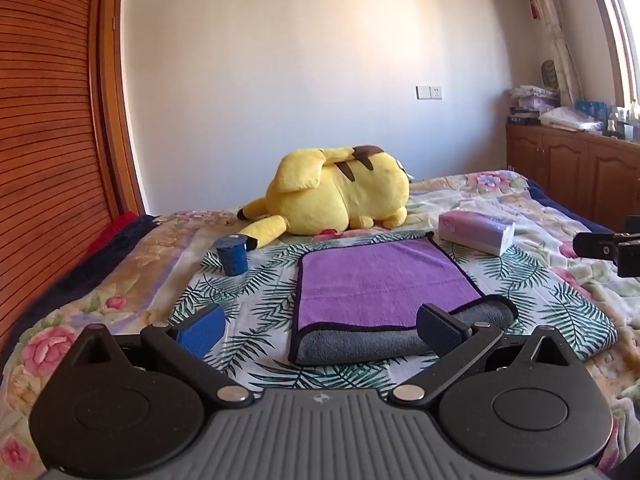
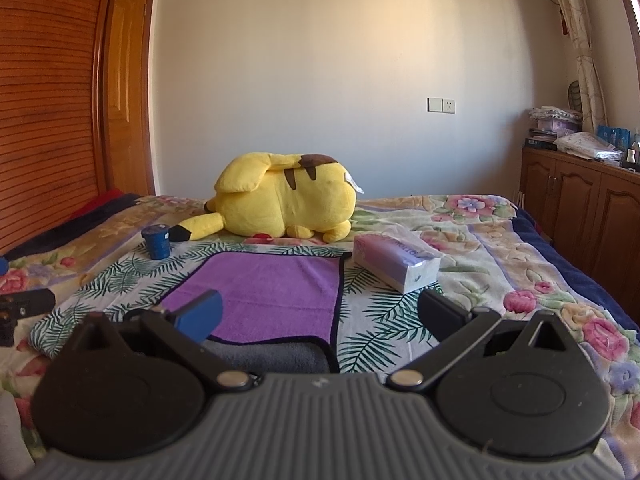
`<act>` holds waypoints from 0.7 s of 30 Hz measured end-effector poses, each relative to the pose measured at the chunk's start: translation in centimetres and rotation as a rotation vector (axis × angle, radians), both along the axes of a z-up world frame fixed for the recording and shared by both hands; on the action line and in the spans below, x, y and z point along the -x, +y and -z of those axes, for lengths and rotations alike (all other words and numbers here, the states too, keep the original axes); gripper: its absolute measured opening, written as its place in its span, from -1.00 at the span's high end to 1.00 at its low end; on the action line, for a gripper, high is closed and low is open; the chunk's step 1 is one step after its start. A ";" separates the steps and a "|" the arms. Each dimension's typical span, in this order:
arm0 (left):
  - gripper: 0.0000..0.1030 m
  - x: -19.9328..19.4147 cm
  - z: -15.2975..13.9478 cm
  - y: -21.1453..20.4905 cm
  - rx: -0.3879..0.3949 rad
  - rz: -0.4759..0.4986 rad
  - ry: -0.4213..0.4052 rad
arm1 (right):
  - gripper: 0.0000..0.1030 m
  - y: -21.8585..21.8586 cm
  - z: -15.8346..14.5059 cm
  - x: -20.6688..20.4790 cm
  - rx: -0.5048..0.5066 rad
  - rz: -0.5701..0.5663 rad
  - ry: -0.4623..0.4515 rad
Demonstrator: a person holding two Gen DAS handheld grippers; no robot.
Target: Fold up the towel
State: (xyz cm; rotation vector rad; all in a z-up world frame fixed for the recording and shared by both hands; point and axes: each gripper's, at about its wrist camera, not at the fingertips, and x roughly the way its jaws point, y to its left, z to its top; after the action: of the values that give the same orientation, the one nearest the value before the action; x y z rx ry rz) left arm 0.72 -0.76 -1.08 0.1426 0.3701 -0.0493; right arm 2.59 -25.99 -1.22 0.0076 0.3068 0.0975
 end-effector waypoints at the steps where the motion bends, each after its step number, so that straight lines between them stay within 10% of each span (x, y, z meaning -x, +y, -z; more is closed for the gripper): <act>1: -0.69 -0.1 0.1 -0.1 -0.001 0.003 0.006 | -1.00 0.1 0.1 -0.1 -0.001 0.000 0.005; 21: -0.69 -2.9 0.7 -0.2 0.003 0.025 0.070 | -1.00 0.8 1.2 -2.5 -0.005 -0.034 0.057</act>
State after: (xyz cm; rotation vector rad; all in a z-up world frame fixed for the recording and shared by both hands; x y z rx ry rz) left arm 3.67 -0.93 -1.82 0.1425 0.4377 -0.0798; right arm 5.10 -25.23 -2.43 0.0100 0.3637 0.1316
